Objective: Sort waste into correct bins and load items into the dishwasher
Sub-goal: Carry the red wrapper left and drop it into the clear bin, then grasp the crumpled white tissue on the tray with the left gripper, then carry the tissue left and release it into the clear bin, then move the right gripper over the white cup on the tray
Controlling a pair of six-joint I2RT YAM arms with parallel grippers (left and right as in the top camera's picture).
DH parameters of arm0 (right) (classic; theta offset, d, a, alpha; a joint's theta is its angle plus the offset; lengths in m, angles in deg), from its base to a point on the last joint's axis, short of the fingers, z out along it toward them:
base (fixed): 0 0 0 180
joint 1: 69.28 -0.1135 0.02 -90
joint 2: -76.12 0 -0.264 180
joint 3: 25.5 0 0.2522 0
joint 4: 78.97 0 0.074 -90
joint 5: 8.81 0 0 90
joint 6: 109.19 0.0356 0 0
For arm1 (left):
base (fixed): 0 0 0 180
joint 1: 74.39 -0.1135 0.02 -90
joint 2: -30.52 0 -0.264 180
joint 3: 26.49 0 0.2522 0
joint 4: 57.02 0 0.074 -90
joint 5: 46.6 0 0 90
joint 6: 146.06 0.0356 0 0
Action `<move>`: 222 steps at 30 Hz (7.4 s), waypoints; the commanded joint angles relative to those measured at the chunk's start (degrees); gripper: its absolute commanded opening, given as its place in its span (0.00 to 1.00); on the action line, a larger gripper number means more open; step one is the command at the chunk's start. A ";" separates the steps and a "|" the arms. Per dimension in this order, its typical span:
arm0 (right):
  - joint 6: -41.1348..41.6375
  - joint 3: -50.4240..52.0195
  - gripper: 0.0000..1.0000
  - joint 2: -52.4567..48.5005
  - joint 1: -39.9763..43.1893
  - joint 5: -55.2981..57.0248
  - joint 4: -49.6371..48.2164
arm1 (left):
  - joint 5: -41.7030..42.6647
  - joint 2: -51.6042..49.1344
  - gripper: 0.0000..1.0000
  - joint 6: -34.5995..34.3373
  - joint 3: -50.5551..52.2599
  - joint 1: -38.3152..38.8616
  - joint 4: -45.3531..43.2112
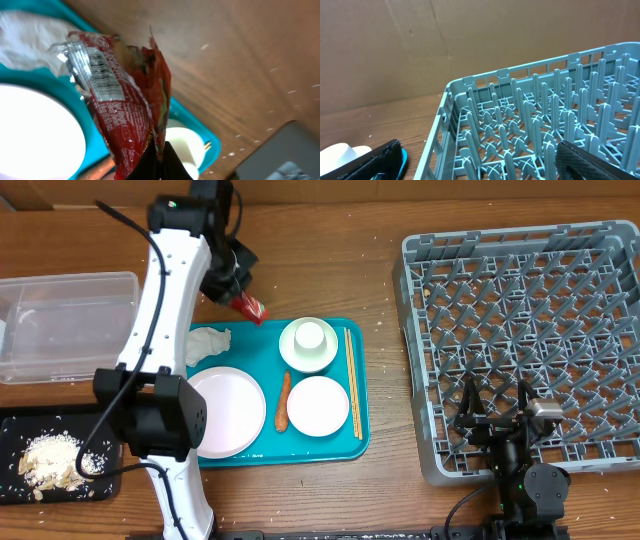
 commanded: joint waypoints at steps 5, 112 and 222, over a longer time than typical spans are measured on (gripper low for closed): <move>-0.24 0.59 1.00 0.42 0.33 0.13 -0.33 | -13.97 0.42 0.05 2.62 -10.01 -8.13 1.22; -0.24 0.59 1.00 0.42 0.33 0.13 -0.33 | -15.89 0.76 0.04 -7.50 0.92 -9.42 1.03; -0.63 -111.12 1.00 -98.51 -18.93 -40.61 58.73 | -7.91 0.50 1.00 16.74 -3.04 -23.69 6.97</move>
